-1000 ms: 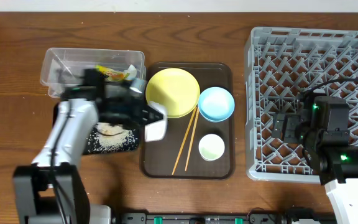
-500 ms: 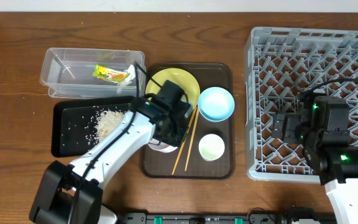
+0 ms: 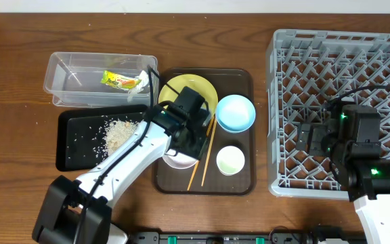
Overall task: Sort waste into correct bins and load items into the dishwasher rack
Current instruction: 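Carry the empty white cup with the left gripper back over the brown tray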
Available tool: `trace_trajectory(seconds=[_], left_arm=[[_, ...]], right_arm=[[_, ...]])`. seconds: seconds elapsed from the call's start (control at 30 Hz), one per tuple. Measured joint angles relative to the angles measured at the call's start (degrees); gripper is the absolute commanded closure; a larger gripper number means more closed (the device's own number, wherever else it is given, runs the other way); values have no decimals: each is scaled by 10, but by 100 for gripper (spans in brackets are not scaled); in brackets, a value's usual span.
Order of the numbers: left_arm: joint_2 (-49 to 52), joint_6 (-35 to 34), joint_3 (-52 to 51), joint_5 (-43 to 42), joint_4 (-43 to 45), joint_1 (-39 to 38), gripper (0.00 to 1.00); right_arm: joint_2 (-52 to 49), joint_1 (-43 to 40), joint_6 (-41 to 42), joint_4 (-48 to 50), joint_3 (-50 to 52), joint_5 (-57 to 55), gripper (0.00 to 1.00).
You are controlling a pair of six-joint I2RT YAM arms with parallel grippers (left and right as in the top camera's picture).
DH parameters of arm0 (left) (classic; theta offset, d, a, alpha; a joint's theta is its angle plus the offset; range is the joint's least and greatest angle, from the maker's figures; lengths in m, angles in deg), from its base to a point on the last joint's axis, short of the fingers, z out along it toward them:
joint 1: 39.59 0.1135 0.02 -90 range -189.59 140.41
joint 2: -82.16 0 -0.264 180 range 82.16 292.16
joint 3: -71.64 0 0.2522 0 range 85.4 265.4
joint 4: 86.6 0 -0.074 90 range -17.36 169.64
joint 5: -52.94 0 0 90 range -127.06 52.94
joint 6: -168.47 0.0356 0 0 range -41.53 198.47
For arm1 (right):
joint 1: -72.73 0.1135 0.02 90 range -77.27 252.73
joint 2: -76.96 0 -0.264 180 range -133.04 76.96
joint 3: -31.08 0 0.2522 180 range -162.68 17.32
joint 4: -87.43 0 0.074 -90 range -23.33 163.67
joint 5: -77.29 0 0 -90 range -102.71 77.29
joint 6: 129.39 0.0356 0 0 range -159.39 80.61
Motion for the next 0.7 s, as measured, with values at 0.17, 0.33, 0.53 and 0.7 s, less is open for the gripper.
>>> trace_trajectory(seconds=[0.17, 0.33, 0.53, 0.7], left_arm=[[-3, 0, 5, -69, 21, -5, 43], [-3, 0, 5, -90, 21, -32, 43], [-3, 0, 2, -84, 35, -63, 43], [0, 0, -5, -84, 62, -82, 44]], right_arm=[[0, 0, 0, 0, 0, 0, 1], [0, 0, 0, 0, 0, 0, 1], [0, 0, 0, 0, 0, 0, 1], [0, 0, 0, 0, 0, 0, 1]])
